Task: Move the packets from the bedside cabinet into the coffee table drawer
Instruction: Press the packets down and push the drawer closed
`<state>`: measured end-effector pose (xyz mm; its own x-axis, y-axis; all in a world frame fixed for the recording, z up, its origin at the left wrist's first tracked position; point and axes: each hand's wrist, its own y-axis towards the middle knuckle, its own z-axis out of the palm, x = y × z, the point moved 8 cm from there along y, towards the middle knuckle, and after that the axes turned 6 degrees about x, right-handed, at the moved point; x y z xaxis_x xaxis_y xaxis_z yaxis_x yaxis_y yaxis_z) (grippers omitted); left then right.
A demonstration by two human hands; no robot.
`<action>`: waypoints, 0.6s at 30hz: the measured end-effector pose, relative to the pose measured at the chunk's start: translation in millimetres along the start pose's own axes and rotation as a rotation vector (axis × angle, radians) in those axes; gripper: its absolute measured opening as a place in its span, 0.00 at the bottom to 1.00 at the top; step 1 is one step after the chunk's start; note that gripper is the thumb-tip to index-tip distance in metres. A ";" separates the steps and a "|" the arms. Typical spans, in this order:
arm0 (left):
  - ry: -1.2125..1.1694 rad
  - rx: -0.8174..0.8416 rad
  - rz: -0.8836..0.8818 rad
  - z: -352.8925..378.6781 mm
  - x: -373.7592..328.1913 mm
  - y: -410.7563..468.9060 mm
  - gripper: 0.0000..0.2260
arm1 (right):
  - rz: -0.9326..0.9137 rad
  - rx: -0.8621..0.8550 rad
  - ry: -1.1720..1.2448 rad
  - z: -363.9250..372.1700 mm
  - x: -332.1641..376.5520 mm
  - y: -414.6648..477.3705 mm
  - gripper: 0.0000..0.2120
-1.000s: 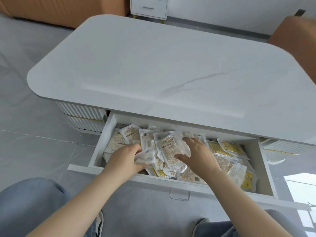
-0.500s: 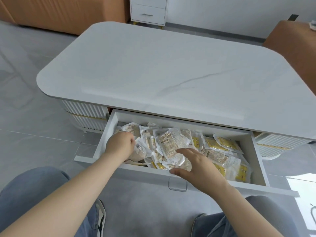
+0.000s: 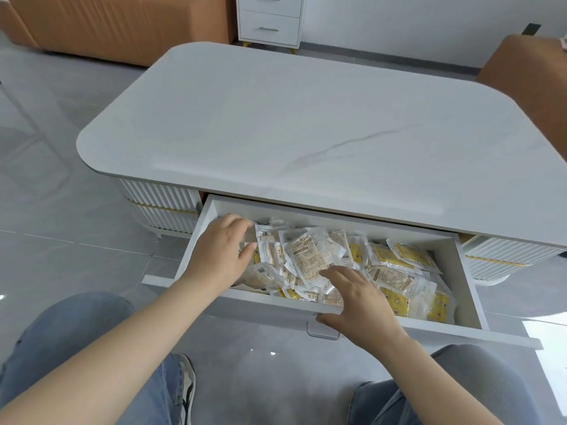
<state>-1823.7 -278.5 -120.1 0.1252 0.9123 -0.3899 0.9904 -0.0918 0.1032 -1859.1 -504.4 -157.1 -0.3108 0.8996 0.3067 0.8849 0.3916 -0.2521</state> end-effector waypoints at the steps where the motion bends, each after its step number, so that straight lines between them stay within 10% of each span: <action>1: 0.020 0.002 0.030 -3.4 -4.6 4.6 0.19 | 0.011 -0.008 -0.016 -1.3 -1.2 0.3 0.38; 18: 0.271 0.437 -0.123 36.9 14.1 57.2 0.48 | 0.144 -0.101 -0.125 -24.9 -21.2 36.6 0.50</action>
<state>-1763.2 -285.6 -153.4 0.0442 0.9919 -0.1191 0.9361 -0.0828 -0.3418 -1811.5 -513.9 -150.0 -0.2134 0.9643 0.1567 0.9517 0.2414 -0.1897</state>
